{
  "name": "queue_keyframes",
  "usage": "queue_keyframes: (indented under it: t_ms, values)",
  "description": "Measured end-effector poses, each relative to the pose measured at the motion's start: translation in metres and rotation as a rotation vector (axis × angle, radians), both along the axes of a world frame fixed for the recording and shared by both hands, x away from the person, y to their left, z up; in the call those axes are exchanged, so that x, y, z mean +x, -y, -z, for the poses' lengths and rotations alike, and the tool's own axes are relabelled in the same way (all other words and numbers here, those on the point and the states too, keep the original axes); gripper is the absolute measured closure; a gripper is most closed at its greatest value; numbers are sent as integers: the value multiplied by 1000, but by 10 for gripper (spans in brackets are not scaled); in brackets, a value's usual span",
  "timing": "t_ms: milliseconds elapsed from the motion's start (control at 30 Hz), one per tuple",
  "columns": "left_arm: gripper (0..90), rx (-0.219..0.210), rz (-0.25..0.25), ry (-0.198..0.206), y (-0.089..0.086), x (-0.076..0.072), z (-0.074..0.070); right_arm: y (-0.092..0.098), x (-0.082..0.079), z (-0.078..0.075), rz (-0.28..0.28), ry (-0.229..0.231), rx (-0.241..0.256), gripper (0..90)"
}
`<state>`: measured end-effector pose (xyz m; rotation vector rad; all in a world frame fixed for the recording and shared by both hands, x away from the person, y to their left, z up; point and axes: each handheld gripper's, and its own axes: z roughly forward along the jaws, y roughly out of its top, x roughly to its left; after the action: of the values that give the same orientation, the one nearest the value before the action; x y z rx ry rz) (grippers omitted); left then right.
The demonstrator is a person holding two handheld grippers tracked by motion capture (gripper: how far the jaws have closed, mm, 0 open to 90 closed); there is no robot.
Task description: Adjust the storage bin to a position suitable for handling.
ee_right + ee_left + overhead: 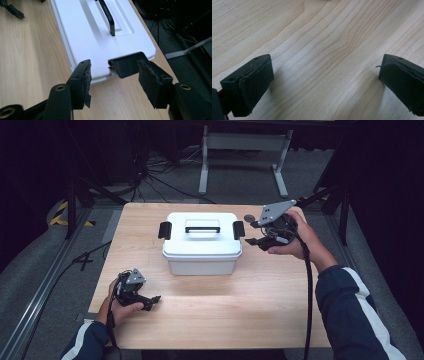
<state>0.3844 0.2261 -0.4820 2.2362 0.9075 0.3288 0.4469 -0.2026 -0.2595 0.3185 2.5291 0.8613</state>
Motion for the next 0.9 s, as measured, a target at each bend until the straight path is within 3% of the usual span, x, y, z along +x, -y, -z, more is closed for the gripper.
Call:
queue_keyframes:
  t_ms: [233, 533, 900]
  values:
    - [2, 0, -1, 0, 0, 0, 0, -22, 14, -2, -6, -10, -34, 437]
    - [2, 0, 2, 4, 0, 0, 0, -53, 24, 1, -58, -20, -82, 442]
    - [2, 0, 3, 5, 0, 0, 0, -82, 37, 17, -92, -39, -156, 463]
